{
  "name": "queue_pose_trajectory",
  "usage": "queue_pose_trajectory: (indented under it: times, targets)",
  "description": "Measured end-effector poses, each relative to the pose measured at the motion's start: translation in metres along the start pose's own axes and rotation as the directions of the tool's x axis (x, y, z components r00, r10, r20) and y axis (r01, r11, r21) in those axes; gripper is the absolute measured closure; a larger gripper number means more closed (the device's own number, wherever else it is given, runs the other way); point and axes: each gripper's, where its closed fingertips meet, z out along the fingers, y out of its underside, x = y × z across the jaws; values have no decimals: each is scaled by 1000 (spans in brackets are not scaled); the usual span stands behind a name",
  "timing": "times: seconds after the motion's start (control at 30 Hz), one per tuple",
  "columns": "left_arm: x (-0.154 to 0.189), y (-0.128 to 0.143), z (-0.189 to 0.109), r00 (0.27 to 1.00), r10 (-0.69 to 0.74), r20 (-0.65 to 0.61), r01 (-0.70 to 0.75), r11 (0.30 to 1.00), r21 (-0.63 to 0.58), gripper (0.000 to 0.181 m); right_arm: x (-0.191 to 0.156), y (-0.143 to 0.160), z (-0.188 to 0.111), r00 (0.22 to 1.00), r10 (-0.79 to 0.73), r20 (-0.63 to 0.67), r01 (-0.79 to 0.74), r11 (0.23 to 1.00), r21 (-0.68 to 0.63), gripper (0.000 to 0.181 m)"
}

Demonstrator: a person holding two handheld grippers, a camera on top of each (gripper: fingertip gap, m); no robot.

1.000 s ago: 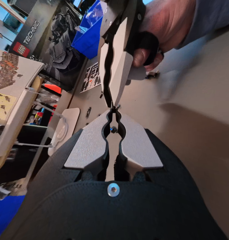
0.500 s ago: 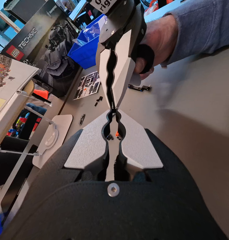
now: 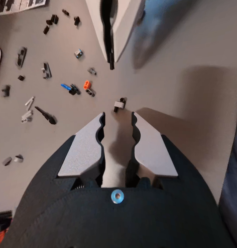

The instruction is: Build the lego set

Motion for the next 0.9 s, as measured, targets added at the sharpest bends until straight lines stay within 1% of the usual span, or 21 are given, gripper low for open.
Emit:
queue_pose_trajectory:
  times: [0.03, 0.1, 0.17, 0.23, 0.3, 0.47, 0.57, 0.63, 0.67, 0.9]
  targets:
    - [2, 0, 2, 999, -44, -6, 44, 999, 7, 143, -1, 3, 3, 1000, -12, -6, 12, 1000, -18, 180]
    - [4, 2, 4, 994, -106, 19, 106, 994, 2, 143, -4, 6, 7, 1000, -15, 4, 15, 999, -31, 180]
    - [6, 2, 5, 989, -141, 42, 140, 990, 12, 148, -5, 10, 10, 1000, -15, 11, 15, 999, -41, 180]
    - [2, 4, 7, 989, -115, 91, 116, 993, -1, 149, -5, 10, 10, 1000, -9, 23, 10, 999, -33, 180]
    - [0, 3, 9, 994, -81, 76, 81, 997, -3, 151, -5, 10, 9, 1000, -9, 23, 10, 1000, -29, 180]
    - [0, 0, 15, 998, -53, -42, 53, 999, 4, 164, -5, 12, 8, 1000, -1, 23, 2, 1000, -24, 180]
    - [0, -3, 18, 997, -33, -64, 34, 999, 2, 168, -4, 12, 9, 1000, 0, 23, 0, 1000, -22, 180]
    - [0, -4, 20, 997, -28, -71, 28, 1000, 3, 168, -3, 12, 8, 1000, -1, 23, 1, 1000, -23, 180]
    - [0, -4, 20, 997, -23, -70, 23, 1000, 1, 178, -3, 13, 8, 1000, -3, 19, 3, 1000, -26, 180]
    - [1, -5, 20, 998, 25, -50, -25, 1000, 0, 179, -3, 19, 11, 999, -31, 13, 32, 997, -73, 180]
